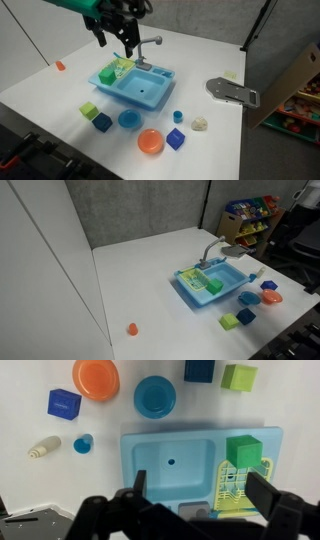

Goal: Put the soap bottle on top of the green block

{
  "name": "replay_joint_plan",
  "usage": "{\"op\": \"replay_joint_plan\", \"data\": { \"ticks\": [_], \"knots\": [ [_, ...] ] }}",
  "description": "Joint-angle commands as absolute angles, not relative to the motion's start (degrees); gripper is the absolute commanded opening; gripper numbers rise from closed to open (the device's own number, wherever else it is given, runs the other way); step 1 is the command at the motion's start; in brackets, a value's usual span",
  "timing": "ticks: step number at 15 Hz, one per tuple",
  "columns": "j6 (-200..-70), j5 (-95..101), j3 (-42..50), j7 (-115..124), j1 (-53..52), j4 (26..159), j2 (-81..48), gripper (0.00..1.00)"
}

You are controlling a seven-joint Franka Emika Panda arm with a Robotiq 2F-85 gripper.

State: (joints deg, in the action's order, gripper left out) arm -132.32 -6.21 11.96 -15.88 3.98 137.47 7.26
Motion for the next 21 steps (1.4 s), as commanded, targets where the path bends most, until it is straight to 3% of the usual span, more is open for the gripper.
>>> {"op": "replay_joint_plan", "data": {
  "ticks": [1,10,21],
  "knots": [
    [-133.3,-5.8,9.9,-11.4,4.8,130.5,-0.2,1.00],
    [-136.5,-2.5,9.7,1.1,6.0,118.5,-15.0,1.00],
    [-137.7,0.4,14.2,4.2,12.1,114.5,-24.7,1.00]
  ]
}}
